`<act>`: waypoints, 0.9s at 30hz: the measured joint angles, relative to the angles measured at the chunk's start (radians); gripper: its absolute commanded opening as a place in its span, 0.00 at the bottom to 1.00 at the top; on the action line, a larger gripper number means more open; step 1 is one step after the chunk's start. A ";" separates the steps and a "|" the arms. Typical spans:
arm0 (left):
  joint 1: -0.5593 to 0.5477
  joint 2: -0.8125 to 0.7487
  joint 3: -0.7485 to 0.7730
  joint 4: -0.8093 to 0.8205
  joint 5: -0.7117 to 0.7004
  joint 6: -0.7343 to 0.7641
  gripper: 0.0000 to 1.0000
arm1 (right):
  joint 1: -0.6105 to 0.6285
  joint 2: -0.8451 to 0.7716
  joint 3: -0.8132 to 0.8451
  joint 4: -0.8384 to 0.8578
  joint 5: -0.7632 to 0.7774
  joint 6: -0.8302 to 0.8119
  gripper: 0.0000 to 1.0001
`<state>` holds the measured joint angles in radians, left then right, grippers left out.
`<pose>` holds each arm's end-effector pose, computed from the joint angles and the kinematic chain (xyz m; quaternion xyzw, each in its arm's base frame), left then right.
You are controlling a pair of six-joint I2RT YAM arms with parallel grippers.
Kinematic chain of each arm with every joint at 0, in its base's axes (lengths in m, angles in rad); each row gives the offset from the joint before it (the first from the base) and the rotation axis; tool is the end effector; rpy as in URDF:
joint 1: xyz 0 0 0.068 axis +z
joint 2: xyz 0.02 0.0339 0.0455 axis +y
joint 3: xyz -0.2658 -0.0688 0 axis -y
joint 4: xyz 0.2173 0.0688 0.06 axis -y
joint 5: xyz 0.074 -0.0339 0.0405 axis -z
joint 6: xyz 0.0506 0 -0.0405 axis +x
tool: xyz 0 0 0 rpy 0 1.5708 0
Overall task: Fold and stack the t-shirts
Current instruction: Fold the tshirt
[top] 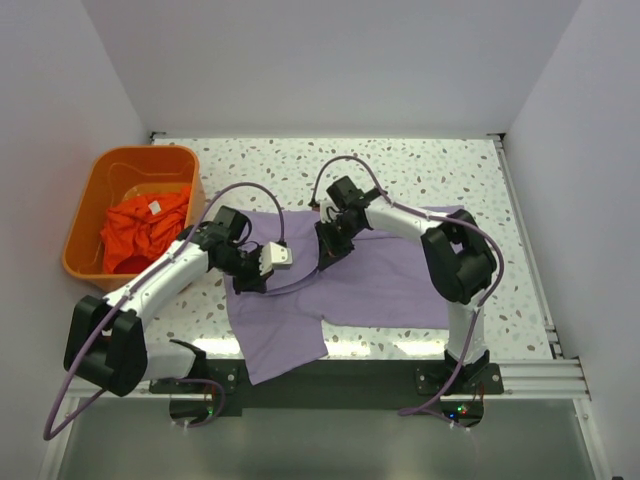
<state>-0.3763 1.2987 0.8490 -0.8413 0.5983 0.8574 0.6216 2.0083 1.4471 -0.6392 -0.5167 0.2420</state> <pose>0.1777 -0.1009 0.2178 0.5809 0.7481 -0.2517 0.1989 0.3035 0.2481 0.1794 -0.2255 0.9243 0.3026 0.0566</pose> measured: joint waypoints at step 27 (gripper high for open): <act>0.161 0.486 0.433 0.361 -0.269 -0.537 0.37 | -0.429 -0.172 0.035 -0.081 0.547 -0.304 0.05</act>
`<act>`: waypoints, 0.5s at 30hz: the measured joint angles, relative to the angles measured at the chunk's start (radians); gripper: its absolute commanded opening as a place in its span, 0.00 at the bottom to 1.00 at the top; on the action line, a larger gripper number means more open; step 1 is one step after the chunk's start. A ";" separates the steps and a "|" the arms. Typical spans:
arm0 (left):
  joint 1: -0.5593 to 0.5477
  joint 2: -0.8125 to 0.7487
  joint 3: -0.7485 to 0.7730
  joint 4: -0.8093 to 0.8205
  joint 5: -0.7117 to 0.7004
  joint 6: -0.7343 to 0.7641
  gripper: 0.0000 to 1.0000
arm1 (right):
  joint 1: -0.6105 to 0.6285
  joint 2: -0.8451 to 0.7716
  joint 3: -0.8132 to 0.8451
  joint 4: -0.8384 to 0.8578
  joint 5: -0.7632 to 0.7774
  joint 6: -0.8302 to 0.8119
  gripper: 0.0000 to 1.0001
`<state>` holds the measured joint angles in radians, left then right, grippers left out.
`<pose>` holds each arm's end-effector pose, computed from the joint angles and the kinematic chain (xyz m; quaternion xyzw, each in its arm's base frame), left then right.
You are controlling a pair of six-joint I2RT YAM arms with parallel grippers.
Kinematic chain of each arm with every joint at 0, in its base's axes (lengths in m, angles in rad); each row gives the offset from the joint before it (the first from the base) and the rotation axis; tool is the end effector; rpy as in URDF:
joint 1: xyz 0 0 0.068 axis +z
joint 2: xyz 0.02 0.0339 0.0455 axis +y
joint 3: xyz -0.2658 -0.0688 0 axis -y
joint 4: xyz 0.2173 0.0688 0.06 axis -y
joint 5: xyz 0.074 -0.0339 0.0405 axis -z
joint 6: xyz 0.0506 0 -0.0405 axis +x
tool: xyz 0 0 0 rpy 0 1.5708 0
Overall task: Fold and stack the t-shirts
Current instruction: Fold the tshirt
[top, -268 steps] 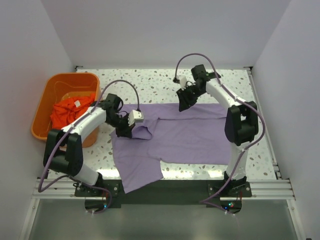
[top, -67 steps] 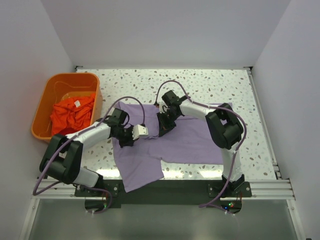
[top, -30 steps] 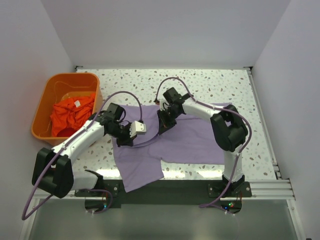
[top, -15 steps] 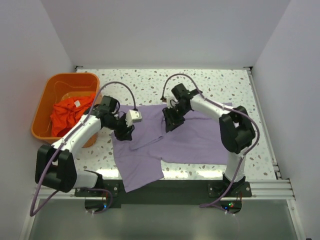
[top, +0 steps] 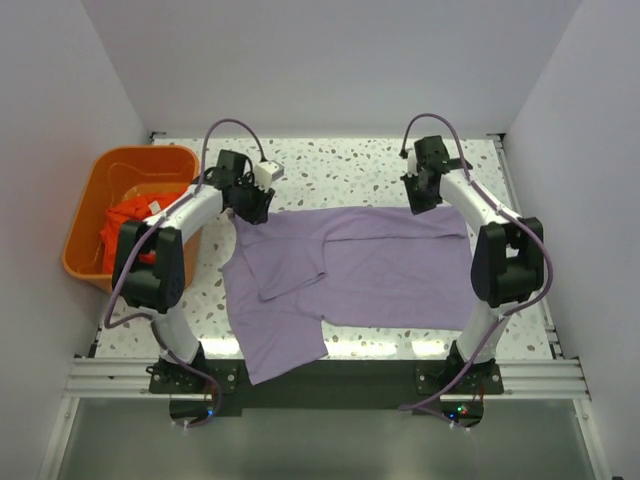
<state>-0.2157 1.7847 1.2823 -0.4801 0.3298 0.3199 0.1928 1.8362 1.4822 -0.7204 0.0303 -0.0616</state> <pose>0.3515 -0.0938 0.2198 0.2957 0.8978 -0.1420 0.2938 0.3670 0.0701 0.2414 -0.1193 0.9619 0.0014 0.2461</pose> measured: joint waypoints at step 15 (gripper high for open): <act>0.058 0.243 0.122 0.039 -0.294 -0.077 0.33 | -0.077 0.263 0.054 0.080 0.281 -0.096 0.01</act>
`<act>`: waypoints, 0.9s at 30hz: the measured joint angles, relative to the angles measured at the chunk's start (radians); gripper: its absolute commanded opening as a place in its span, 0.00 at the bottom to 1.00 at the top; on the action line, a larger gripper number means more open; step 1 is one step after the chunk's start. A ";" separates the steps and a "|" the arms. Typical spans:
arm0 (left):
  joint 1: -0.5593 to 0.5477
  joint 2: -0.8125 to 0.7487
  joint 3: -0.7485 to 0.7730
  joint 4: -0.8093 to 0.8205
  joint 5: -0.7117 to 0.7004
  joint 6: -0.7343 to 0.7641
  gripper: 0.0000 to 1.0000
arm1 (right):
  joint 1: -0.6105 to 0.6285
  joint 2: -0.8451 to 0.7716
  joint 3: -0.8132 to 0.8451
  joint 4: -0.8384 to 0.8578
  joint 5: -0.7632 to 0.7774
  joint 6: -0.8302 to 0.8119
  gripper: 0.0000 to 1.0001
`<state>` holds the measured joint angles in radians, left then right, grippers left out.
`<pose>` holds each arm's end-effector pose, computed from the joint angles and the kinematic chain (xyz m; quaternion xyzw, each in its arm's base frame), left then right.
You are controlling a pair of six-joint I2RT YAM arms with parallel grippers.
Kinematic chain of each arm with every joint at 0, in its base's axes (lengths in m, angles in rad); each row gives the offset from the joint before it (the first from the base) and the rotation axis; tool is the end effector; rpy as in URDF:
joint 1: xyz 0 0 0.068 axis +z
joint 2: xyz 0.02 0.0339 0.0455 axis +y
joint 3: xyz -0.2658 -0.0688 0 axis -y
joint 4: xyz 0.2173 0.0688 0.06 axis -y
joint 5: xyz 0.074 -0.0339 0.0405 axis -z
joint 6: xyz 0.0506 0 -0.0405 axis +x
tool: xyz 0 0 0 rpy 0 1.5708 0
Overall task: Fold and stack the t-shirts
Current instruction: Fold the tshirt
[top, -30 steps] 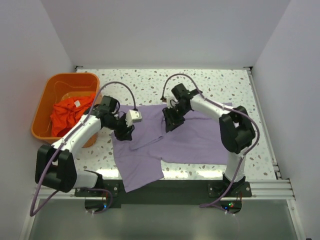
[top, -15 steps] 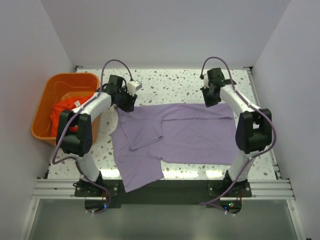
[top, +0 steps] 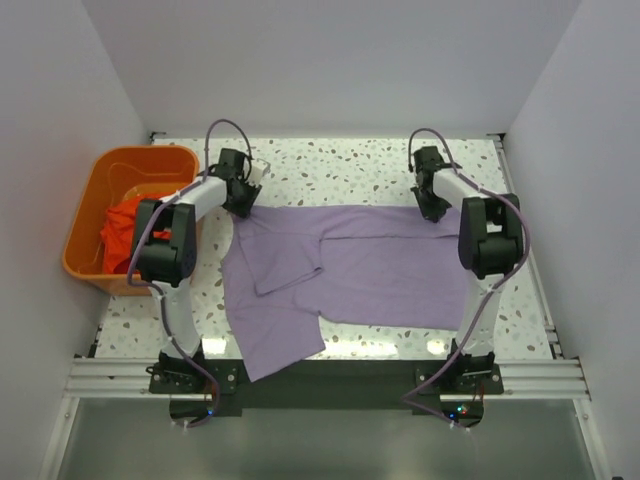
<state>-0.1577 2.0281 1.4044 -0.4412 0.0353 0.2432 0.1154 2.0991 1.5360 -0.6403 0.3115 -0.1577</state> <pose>0.4038 -0.0660 0.1648 0.1971 0.9478 -0.0064 0.2507 0.4127 0.0322 0.1638 -0.1041 0.9661 -0.1563 0.1772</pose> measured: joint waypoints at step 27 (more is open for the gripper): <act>0.027 -0.183 0.075 -0.161 0.379 0.231 0.67 | -0.016 -0.205 0.176 -0.205 -0.285 -0.225 0.75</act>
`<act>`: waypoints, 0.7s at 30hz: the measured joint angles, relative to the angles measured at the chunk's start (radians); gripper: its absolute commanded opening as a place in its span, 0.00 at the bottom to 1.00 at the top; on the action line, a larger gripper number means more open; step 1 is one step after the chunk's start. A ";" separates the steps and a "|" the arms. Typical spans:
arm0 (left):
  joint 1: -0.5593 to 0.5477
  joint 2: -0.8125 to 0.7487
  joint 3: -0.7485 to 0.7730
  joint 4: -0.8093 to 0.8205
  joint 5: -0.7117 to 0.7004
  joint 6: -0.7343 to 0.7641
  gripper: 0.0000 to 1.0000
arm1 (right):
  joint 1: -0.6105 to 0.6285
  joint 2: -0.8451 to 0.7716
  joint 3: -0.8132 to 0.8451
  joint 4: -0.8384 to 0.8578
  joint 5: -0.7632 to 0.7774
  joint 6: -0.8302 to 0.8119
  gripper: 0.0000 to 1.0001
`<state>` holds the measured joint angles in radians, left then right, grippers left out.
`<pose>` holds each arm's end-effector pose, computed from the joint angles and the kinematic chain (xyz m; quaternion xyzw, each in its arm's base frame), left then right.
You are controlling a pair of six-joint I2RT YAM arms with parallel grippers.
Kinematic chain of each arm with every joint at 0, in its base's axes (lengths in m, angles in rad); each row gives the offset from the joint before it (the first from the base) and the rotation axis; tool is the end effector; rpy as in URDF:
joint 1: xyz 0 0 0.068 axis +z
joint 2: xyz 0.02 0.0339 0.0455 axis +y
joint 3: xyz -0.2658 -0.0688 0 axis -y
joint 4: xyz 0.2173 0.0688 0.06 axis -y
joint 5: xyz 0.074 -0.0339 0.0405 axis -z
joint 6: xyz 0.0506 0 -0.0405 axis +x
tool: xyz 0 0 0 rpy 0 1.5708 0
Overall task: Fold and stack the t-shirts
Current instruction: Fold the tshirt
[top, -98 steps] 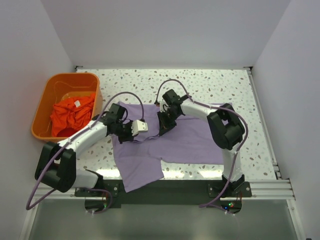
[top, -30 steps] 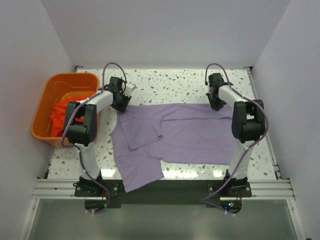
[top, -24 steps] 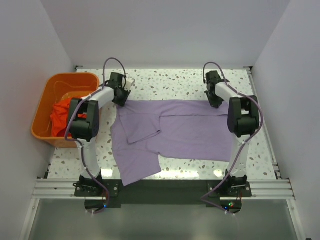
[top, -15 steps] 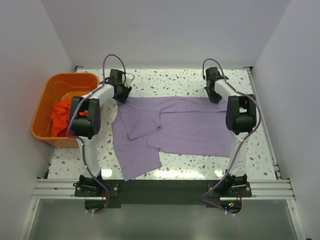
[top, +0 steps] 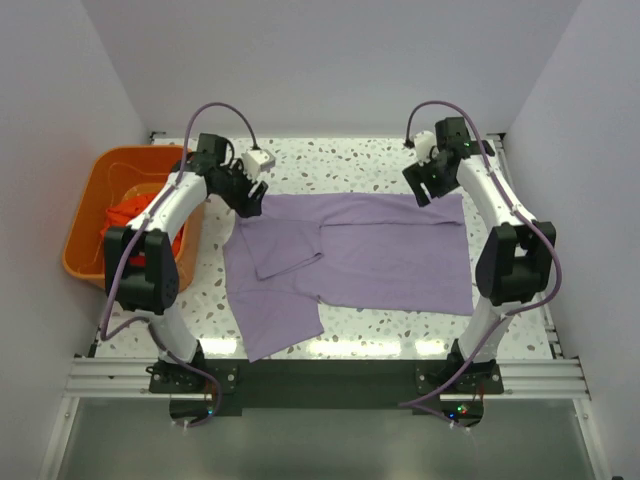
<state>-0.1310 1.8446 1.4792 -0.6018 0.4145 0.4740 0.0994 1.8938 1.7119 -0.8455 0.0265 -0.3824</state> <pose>0.3786 -0.0704 0.2487 0.3367 0.8737 -0.1439 0.3201 0.3915 0.0377 0.2786 -0.2264 0.9363 -0.0505 0.2639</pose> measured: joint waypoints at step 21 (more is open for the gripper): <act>-0.114 -0.536 -0.574 -0.564 0.104 0.611 0.69 | -0.016 -0.675 -0.956 -0.223 -0.057 -0.511 0.39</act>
<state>-0.2455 1.3090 0.9051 -1.1660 0.5182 1.0847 0.0830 1.2186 0.7559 -1.0687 -0.0307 -0.8936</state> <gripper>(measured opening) 0.685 0.382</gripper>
